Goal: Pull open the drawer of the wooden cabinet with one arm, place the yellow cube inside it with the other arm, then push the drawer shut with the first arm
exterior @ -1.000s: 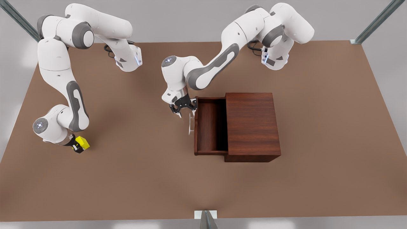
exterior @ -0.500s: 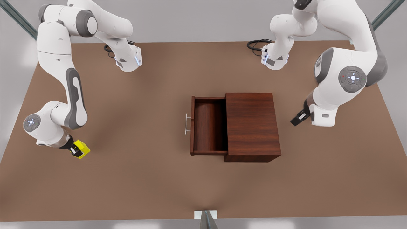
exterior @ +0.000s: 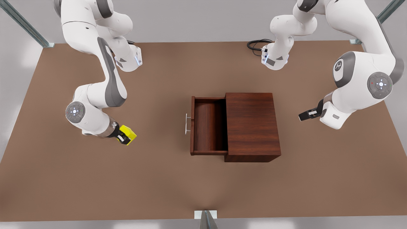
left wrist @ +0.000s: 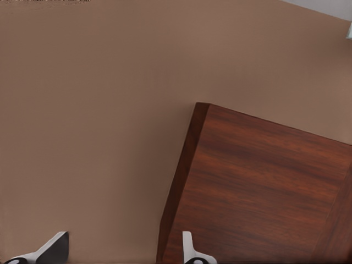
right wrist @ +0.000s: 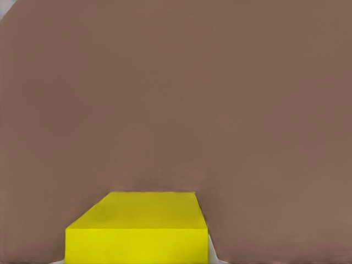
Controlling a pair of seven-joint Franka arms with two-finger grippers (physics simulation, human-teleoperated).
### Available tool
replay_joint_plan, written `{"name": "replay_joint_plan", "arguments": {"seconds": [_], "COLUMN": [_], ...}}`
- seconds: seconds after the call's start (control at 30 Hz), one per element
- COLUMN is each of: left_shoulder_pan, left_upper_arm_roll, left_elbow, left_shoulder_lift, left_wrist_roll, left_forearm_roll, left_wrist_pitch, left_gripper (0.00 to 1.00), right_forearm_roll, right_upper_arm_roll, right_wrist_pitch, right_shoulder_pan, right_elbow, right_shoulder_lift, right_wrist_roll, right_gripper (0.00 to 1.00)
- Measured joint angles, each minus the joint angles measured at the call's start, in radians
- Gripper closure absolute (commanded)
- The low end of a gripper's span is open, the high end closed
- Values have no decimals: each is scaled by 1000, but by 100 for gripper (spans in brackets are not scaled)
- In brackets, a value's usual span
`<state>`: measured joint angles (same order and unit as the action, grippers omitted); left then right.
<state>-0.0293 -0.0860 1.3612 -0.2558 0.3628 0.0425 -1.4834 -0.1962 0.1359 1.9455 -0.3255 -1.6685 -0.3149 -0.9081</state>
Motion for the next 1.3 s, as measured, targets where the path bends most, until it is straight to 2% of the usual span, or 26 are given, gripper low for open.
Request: {"name": "replay_joint_plan", "arguments": {"seconds": [0.5, 0.93, 1.3], "left_shoulder_pan": [-2, -10, -14], "left_upper_arm_roll": [-3, -4, -9], "left_elbow": [1, 1, 2], "left_shoulder_lift": [0, 0, -1], "left_wrist_roll": [-204, -274, -297], "left_forearm_roll": [3, 3, 1], "left_wrist_pitch": [2, 3, 3], "left_gripper": [0, 0, 0], "right_forearm_roll": [-50, -41, -36], "right_upper_arm_roll": [-3, 0, 12], "right_wrist_pitch": [-28, -143, -198], "right_shoulder_pan": [-311, -413, -500], "right_elbow": [127, 520, 707], "right_shoulder_lift": [-57, -316, -482], "right_wrist_roll": [-458, -885, -1158], "right_gripper": [31, 31, 30]}}
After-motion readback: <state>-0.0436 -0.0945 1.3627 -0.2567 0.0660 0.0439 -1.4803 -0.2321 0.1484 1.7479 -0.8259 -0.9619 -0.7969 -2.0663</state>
